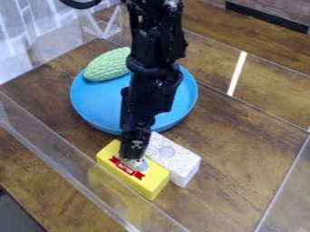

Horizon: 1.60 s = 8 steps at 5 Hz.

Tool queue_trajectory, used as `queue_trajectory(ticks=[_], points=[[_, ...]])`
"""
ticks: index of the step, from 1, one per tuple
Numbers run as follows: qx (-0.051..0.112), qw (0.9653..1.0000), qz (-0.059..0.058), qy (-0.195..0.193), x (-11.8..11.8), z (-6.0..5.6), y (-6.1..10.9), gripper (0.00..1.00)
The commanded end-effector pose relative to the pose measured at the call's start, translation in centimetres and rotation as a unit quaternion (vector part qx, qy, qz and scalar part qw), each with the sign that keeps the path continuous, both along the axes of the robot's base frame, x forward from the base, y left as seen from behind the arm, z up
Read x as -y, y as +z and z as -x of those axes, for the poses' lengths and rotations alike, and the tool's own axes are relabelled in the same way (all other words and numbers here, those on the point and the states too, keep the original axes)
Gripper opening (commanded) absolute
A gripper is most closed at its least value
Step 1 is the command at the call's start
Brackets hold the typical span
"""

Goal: Put the yellow block in the blue tray

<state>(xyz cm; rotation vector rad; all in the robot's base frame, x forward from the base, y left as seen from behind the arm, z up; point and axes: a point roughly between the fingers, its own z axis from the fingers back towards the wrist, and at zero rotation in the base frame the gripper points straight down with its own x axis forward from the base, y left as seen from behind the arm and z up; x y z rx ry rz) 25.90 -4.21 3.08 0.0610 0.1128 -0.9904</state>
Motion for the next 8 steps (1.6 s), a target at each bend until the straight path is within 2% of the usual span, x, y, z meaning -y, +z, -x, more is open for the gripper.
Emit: queue_trajectory(ticks=[1,2,4,5,7,8], points=[[0.013,0.9999,0.003,-0.005,-0.7,-0.5,-1.1,1.0],[0.02,0.9997,0.003,-0.014,-1.5,-0.8,-2.0,1.0],[0.027,0.9982,0.007,-0.052,-2.2,-1.0,-2.4,1.0],[0.03,0.9983,0.009,-0.048,-1.9,-1.1,-3.0,1.0],[0.037,0.9988,0.011,-0.029,-1.7,-2.7,-2.4,1.0],[0.041,0.999,0.011,-0.016,-2.7,-2.8,-2.1,1.0]])
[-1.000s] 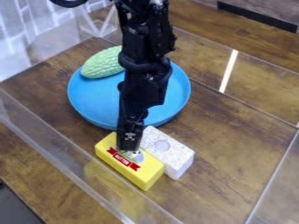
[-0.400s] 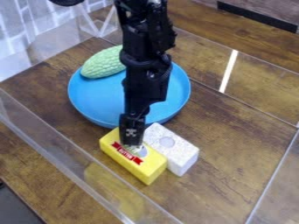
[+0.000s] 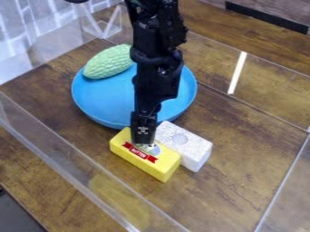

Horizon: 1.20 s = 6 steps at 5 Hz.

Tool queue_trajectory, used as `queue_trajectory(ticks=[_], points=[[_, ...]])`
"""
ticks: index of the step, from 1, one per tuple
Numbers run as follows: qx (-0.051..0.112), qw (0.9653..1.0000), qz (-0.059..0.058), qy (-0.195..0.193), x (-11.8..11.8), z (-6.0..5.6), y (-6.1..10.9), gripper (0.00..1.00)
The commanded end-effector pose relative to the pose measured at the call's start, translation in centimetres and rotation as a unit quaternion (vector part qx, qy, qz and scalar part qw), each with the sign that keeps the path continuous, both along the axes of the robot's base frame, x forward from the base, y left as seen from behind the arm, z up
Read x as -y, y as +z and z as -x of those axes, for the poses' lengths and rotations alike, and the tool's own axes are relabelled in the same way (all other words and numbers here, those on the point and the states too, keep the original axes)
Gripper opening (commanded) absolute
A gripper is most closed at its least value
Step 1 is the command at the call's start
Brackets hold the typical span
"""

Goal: Put the yellow block in the blue tray

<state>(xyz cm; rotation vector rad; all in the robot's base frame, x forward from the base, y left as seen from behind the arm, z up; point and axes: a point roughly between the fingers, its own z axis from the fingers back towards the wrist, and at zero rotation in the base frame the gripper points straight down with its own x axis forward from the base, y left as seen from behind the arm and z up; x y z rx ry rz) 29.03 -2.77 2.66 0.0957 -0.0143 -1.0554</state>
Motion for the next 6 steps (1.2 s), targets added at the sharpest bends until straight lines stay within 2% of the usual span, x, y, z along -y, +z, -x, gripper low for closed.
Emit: queue_trajectory(ticks=[1,2,3,4,6], points=[[-0.015,0.9993,-0.002,0.033,-2.2,0.2,-1.4,1.0],[-0.012,0.9999,-0.001,-0.007,-2.8,-0.3,-2.2,1.0],[-0.009,0.9988,0.0,-0.047,-3.5,-0.7,-2.9,1.0],[-0.008,0.999,0.002,-0.044,-3.7,-0.7,-2.3,0.0],[-0.001,0.9977,0.019,-0.065,-5.6,-1.0,-1.0,0.0]])
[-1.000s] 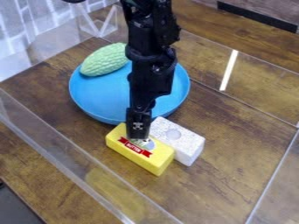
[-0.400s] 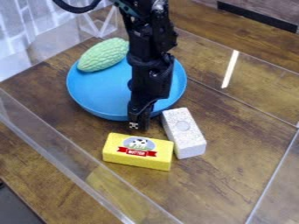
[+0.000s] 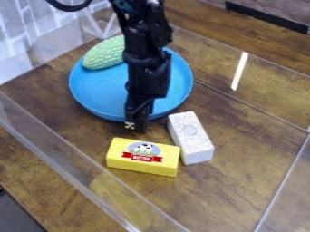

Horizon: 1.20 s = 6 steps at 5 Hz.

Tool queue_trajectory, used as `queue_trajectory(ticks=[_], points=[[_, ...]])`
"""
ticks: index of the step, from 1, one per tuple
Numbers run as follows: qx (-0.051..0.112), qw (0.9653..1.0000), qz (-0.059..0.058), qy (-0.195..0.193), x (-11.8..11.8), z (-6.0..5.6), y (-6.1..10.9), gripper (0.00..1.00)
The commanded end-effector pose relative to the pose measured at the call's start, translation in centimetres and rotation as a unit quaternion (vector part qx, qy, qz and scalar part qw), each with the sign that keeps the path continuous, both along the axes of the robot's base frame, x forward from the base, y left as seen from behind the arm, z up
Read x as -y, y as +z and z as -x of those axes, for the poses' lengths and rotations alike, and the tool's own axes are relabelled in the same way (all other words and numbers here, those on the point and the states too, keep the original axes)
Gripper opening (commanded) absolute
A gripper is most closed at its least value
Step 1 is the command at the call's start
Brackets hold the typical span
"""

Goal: Put the yellow block in the blue tray

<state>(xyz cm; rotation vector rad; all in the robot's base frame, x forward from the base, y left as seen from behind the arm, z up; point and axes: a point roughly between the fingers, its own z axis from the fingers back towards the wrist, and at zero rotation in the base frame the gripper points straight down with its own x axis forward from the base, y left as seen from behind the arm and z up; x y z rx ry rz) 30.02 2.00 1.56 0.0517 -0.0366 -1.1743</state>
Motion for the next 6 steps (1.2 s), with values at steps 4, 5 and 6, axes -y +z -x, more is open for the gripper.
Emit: queue_trajectory(ticks=[4,5,6], points=[[0.01,0.999,0.011,-0.042,3.9,0.2,0.7,0.0],[0.012,0.9991,0.017,-0.038,4.6,0.3,0.8,0.0],[0.012,0.9988,0.023,-0.042,5.5,0.5,1.3,0.0]])
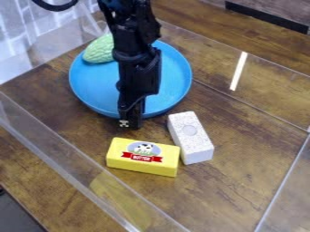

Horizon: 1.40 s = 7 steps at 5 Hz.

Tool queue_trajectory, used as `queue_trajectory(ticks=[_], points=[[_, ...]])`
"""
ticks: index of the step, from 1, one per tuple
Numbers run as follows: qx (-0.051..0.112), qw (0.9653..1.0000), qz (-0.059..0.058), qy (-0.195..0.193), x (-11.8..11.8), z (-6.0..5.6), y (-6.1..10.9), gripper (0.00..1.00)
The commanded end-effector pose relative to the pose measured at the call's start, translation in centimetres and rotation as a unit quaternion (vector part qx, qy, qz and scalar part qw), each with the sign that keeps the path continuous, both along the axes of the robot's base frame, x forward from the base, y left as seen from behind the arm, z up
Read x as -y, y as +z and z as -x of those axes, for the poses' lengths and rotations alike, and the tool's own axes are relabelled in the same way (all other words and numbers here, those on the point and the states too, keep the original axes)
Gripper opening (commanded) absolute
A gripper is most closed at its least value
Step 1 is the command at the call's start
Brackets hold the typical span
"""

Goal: Put the yellow block in the blue tray

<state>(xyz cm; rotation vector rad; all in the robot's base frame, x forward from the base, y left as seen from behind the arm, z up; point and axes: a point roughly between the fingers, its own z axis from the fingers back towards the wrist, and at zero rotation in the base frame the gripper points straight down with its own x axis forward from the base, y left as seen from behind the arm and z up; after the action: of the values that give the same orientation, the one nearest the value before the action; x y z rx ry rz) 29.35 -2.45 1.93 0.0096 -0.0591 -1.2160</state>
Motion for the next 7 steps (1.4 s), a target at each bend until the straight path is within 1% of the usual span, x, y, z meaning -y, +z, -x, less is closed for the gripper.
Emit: queue_trajectory(ticks=[1,2,3,5,6,7], points=[[0.016,0.9995,0.008,-0.027,1.9,0.0,1.3,0.0],[0.016,0.9989,0.013,-0.043,2.5,0.2,1.2,0.0],[0.017,0.9981,0.015,-0.057,2.6,0.2,1.0,1.0],[0.018,0.9989,0.015,-0.041,2.1,0.7,0.9,1.0],[0.019,0.9969,0.016,-0.075,2.4,1.2,0.9,1.0],[0.019,0.9936,0.015,-0.111,2.8,1.7,0.9,1.0]])
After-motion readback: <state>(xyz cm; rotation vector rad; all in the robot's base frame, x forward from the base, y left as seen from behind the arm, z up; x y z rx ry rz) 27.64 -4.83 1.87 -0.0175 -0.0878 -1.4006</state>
